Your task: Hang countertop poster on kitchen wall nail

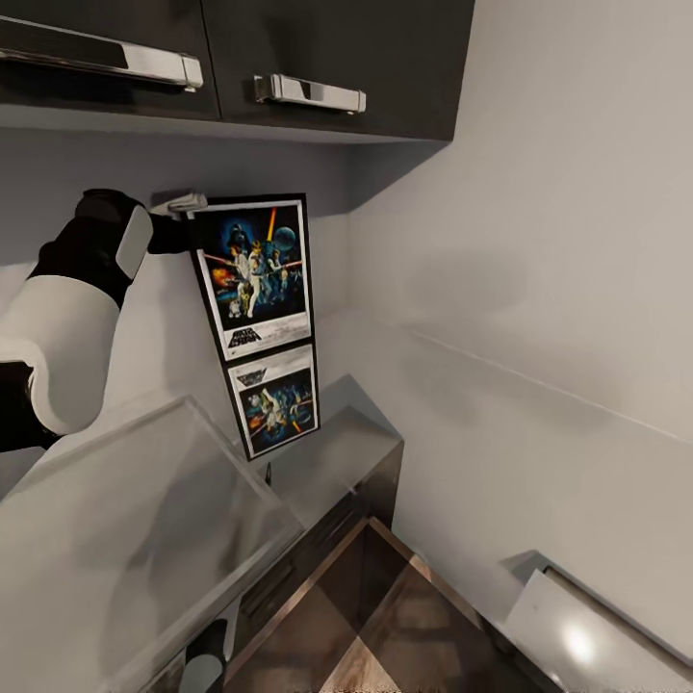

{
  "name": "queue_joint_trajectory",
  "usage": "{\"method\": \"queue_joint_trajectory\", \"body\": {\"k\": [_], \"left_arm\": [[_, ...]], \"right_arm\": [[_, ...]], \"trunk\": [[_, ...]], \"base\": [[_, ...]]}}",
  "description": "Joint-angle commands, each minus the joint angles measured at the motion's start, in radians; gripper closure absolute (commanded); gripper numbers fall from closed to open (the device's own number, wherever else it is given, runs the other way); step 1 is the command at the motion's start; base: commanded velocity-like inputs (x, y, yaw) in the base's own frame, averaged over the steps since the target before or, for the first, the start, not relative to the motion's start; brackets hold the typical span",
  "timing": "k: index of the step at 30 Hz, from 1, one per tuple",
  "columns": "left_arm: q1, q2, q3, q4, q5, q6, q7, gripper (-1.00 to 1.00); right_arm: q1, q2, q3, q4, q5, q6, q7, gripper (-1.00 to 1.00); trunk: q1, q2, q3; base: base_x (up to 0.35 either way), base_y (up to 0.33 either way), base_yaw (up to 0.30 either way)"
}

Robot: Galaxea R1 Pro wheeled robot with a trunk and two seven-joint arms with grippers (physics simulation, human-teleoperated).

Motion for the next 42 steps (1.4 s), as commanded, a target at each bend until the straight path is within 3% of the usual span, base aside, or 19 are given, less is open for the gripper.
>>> {"method": "queue_joint_trajectory", "body": {"k": [1, 21, 32, 42], "left_arm": [[-0.001, 0.0, 0.004, -0.002, 0.001, 0.005, -0.003, -1.0], [-0.002, 0.0, 0.004, -0.004, 0.001, 0.006, -0.003, -1.0], [-0.109, 0.0, 0.004, 0.051, -0.002, 0.011, -0.001, -1.0], [-0.142, 0.001, 0.004, 0.095, -0.002, 0.009, -0.001, -1.0]], "right_arm": [[-0.002, 0.0, 0.0, 0.004, 0.011, -0.005, -0.007, -1.0], [-0.002, 0.0, 0.001, 0.004, 0.011, -0.005, -0.007, -1.0], [-0.002, 0.001, 0.001, 0.004, 0.011, -0.005, -0.007, -1.0], [-0.002, 0.002, 0.001, 0.004, 0.012, -0.005, -0.007, -1.0]], "trunk": [[0.0, -0.001, -0.002], [0.0, -0.001, -0.029], [0.0, -0.001, -0.044], [0.0, -0.001, -0.058]], "base": [[0.0, 0.0, 0.0], [0.0, 0.0, 0.0], [0.0, 0.0, 0.0], [0.0, 0.0, 0.0]]}}
